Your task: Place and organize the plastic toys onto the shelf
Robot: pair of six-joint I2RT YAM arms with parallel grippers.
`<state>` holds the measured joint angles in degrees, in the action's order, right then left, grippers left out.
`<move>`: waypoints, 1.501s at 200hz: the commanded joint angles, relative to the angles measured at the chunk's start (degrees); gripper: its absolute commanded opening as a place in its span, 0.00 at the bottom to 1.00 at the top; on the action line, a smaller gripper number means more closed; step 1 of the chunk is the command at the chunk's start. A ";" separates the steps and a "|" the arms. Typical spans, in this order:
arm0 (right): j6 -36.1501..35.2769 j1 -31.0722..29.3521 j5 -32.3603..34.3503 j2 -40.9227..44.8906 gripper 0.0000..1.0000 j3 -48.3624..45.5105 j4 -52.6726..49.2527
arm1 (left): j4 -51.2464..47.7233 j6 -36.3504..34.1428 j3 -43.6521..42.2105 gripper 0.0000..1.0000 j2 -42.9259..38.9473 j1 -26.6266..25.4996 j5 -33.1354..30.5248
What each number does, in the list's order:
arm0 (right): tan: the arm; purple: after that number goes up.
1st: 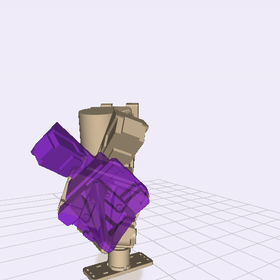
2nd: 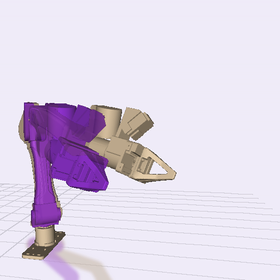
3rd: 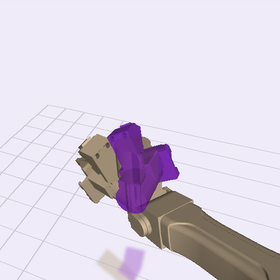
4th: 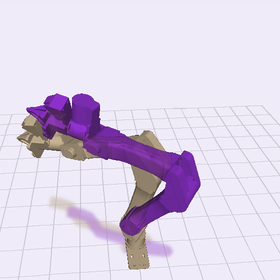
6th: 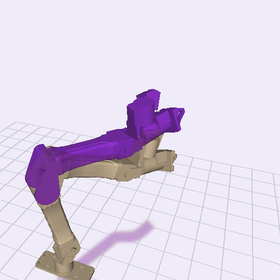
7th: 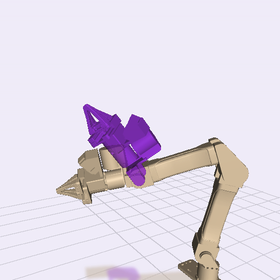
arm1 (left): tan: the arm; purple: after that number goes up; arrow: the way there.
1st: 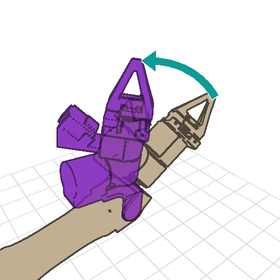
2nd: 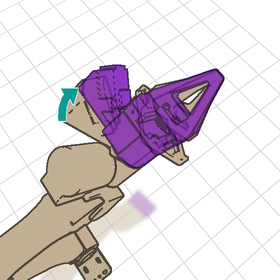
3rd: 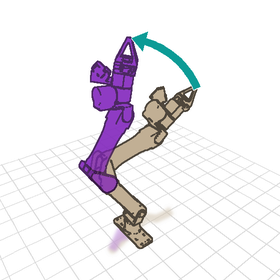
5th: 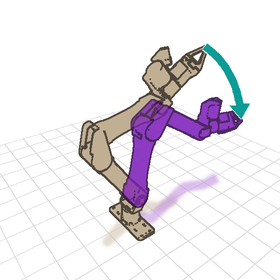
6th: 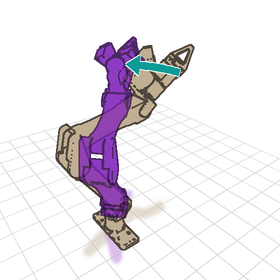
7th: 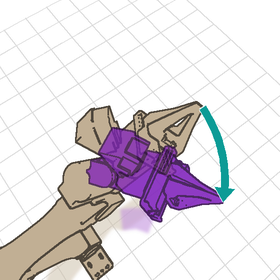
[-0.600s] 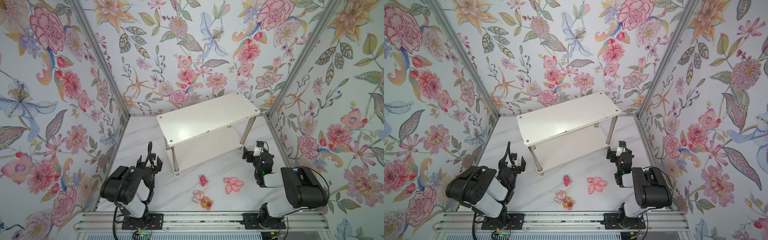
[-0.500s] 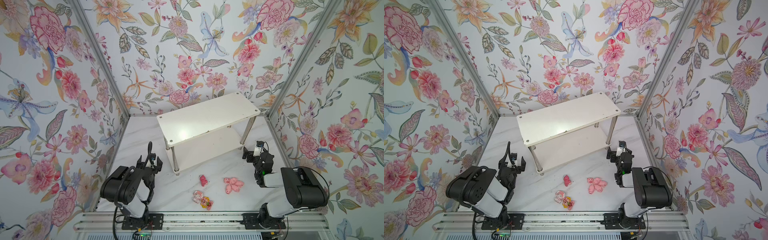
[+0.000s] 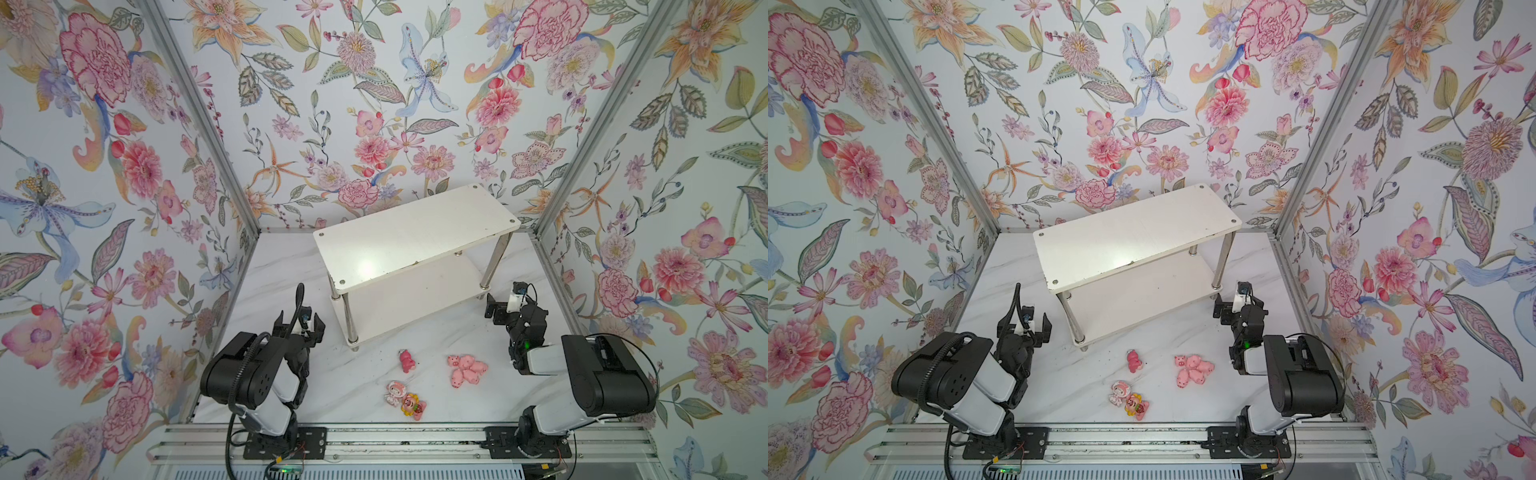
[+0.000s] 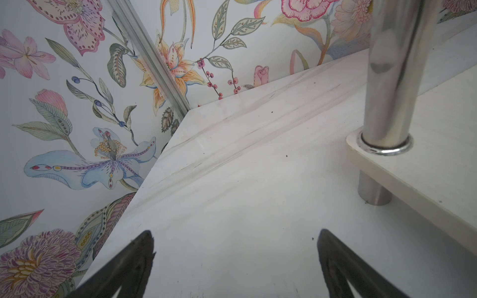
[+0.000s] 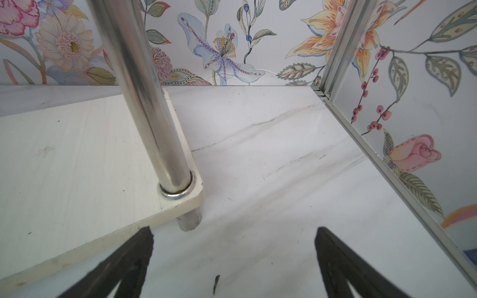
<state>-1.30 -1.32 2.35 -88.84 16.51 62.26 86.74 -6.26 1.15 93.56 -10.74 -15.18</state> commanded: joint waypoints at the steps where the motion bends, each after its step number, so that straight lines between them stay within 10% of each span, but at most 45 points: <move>1: -0.57 0.10 -0.19 0.15 0.99 0.67 0.41 | 16.09 -0.42 0.17 0.99 0.10 0.18 0.77; 152: -0.61 -0.24 1.10 0.41 0.99 0.45 0.65 | 16.10 -0.02 0.29 0.99 -0.37 0.29 -0.57; 209: 2.93 -5.01 14.51 20.02 0.99 3.62 -21.40 | 15.04 2.47 -7.49 1.00 -26.87 -3.92 -18.65; 230: 7.46 -6.00 16.17 24.77 0.99 6.15 -32.44 | 1.33 7.68 -6.61 0.99 -41.59 -5.70 -28.63; 260: 8.61 -6.98 6.81 27.57 0.87 7.21 -39.51 | -24.95 10.09 -3.36 0.99 -60.14 -5.79 -23.27; 300: 9.85 -8.07 0.04 27.67 0.77 10.79 -44.47 | -39.46 11.80 7.93 0.99 -52.53 -6.61 -25.28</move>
<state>7.03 -8.60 7.51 -61.58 23.75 23.94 60.77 4.05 2.59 34.30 -16.47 -39.68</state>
